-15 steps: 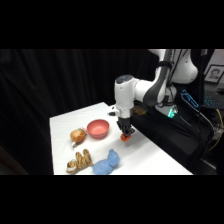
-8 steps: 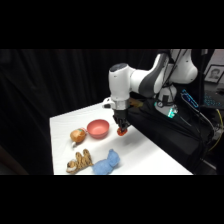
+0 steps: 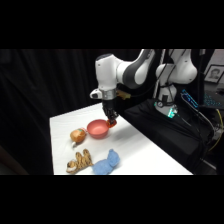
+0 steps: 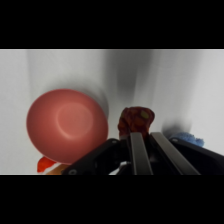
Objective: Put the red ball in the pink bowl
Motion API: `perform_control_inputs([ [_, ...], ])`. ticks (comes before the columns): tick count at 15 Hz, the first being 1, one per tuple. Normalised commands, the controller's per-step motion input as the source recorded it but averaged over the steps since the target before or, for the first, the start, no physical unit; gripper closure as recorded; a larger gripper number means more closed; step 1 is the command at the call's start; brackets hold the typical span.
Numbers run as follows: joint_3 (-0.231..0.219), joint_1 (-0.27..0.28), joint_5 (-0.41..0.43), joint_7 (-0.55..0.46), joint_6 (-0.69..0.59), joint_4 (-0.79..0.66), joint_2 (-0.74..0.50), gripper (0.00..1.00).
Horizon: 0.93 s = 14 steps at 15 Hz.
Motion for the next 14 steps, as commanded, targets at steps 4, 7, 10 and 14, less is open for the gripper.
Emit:
perform_control_inputs([
  [4, -0.077, -0.153, 0.203, -0.37, -0.2, 0.3, 0.08, 0.98],
  [7, -0.059, -0.129, 0.192, -0.3, -0.14, 0.36, 0.21, 0.98],
  [10, -0.031, -0.127, 0.214, -0.26, -0.04, 0.38, 0.32, 0.98],
  [14, 0.023, -0.116, 0.203, -0.21, 0.01, 0.36, 0.33, 0.98],
])
